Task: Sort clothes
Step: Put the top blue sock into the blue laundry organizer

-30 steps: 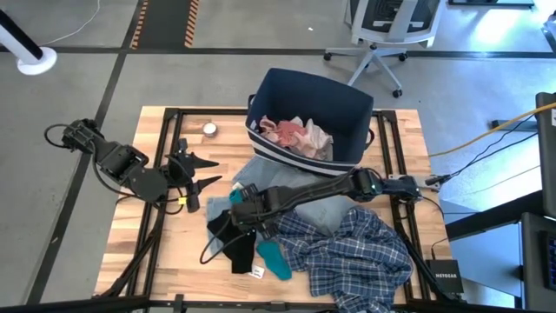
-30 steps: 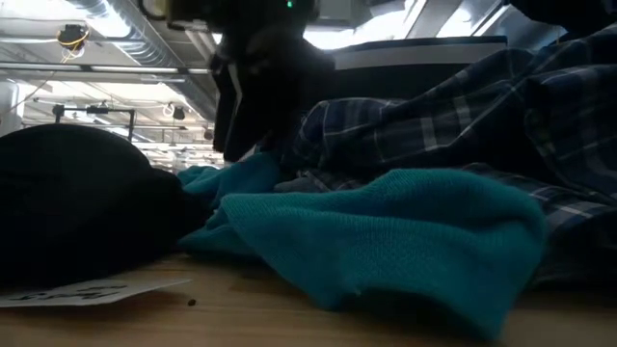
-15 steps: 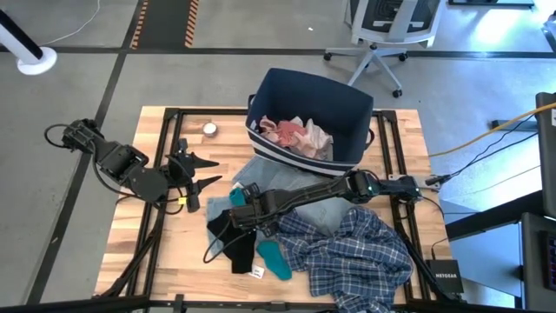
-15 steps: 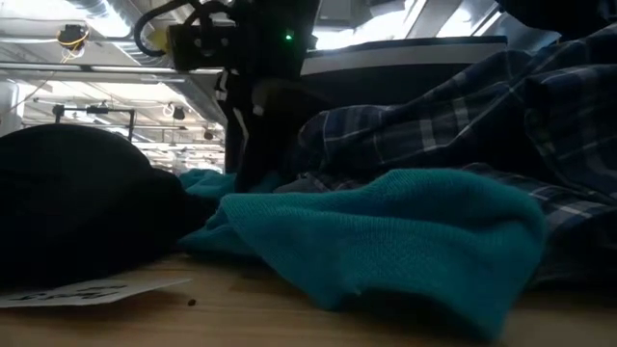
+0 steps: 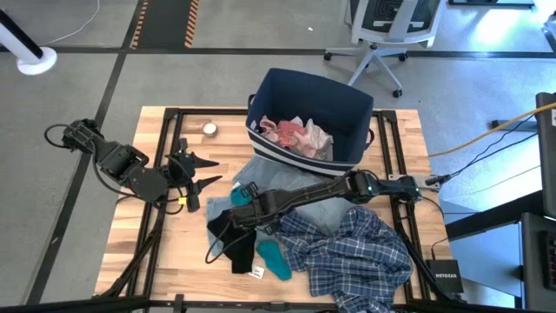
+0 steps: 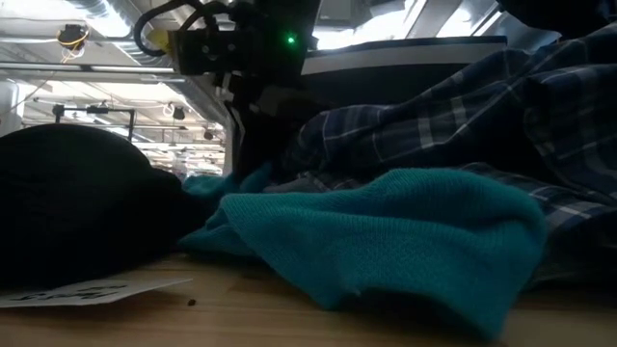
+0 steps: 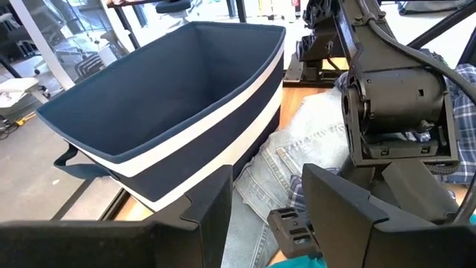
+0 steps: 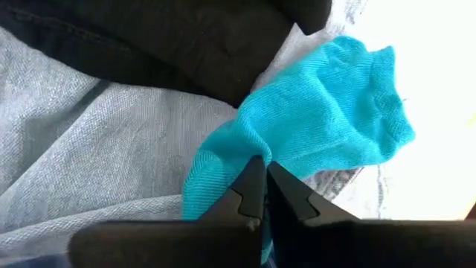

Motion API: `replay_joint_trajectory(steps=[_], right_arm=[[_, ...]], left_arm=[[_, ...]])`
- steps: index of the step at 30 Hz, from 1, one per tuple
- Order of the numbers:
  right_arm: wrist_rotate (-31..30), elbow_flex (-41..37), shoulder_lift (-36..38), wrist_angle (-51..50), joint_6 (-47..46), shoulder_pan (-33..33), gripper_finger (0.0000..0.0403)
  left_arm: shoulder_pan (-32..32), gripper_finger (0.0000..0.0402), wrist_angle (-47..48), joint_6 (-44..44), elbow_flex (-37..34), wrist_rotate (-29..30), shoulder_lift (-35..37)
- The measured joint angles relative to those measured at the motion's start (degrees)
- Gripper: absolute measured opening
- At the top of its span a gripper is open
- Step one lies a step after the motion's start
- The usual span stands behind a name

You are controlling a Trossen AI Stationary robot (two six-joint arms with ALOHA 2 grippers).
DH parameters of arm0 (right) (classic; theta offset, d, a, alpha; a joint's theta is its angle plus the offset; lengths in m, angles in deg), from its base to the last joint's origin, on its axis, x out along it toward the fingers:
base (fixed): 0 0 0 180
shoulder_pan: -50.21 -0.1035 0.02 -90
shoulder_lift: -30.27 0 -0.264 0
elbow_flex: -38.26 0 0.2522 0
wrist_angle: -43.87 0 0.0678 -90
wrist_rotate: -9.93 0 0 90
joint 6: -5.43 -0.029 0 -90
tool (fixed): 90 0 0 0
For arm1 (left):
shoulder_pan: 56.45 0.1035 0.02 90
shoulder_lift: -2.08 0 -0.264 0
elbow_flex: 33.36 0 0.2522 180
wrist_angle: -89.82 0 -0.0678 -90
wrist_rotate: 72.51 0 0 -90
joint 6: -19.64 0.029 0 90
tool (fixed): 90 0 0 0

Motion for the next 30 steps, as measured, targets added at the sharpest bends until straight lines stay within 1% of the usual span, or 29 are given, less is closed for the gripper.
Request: replay_joint_trajectory(steps=[5, 8, 11, 13, 20, 26, 30], right_arm=[[-0.85, 0.45, 1.36, -0.46, -0.15, -0.35, 0.0035], [-2.65, 1.44, 2.48, -2.13, -0.05, -0.81, 0.0026], [-4.68, 1.6, 4.84, -3.22, 0.11, -1.18, 0.001], [-6.85, 1.61, 6.97, -3.94, 0.13, -1.57, 0.0007], [-12.68, 1.6, 14.36, -5.91, -0.09, -1.9, 0.0024], [-17.02, 1.62, 20.19, -6.52, -0.1, -1.86, 0.0015], [-20.21, 1.6, 23.42, -7.57, -0.07, -1.86, 0.0017]], left_arm=[[0.0, 0.0158, 0.09, 0.0, 0.0, -0.01, -0.02], [0.0, 0.0158, 0.07, 0.0, 0.0, 0.01, -0.02], [0.0, 0.0158, 0.08, -0.06, 0.0, 0.01, -0.02], [0.0, 0.0158, 0.1, -0.22, 0.0, 0.01, -0.02], [0.0, 0.0158, 0.03, -0.22, 0.0, 0.01, -0.02], [0.0, 0.0158, 0.05, -0.24, 0.0, 0.01, -0.02], [0.0, 0.0158, 0.07, -0.23, 0.0, 0.01, -0.02]])
